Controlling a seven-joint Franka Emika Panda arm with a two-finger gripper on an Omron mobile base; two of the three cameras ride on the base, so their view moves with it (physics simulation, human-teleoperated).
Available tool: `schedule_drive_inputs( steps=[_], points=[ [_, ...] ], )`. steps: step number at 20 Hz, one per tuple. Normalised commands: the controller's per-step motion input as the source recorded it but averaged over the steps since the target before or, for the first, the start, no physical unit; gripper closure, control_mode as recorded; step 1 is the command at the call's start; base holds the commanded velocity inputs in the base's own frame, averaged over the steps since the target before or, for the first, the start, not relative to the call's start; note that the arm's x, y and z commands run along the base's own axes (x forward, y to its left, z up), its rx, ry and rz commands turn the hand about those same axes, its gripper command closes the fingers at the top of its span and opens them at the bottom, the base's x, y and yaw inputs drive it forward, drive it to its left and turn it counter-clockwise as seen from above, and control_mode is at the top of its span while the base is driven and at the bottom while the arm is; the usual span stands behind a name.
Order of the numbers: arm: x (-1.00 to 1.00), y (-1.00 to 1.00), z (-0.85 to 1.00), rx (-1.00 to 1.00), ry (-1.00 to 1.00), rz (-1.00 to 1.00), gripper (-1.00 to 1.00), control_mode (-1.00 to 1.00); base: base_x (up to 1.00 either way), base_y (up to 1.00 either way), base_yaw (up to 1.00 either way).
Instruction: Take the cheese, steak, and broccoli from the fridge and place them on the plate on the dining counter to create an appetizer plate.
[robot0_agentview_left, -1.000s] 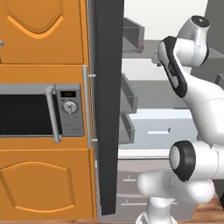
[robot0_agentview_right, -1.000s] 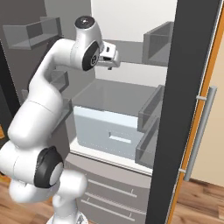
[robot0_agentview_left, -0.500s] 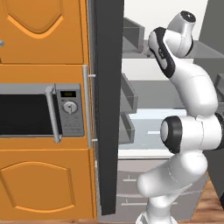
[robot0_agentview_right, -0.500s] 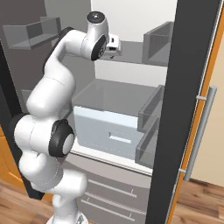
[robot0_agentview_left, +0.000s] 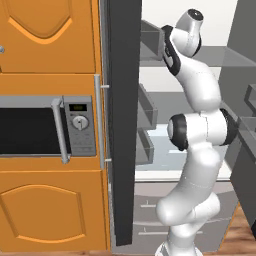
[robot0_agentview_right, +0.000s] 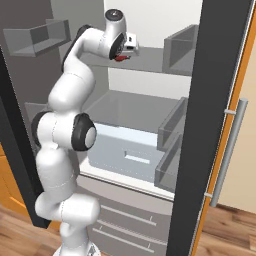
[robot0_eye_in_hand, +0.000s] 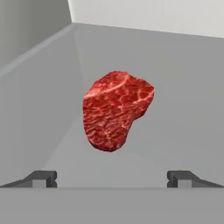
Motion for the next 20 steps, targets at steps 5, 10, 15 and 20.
schedule_drive_inputs(
  steps=[5, 10, 15, 20],
  points=[
    [0.62, 0.14, -0.12, 0.0, 0.02, 0.0, -1.0, -1.0, 0.0, 0.0, 0.0],
    [0.31, 0.19, -0.11, 0.0, 0.0, -0.03, -1.0, -1.0, 0.0, 0.0, 0.0],
    [0.08, 0.07, -0.16, -0.01, 0.0, -0.12, -1.0, -1.0, 0.0, 0.0, 0.0],
    [0.0, 0.0, -0.29, -0.01, 0.0, -0.18, -1.0, -1.0, 0.0, 0.0, 0.0]
  ],
)
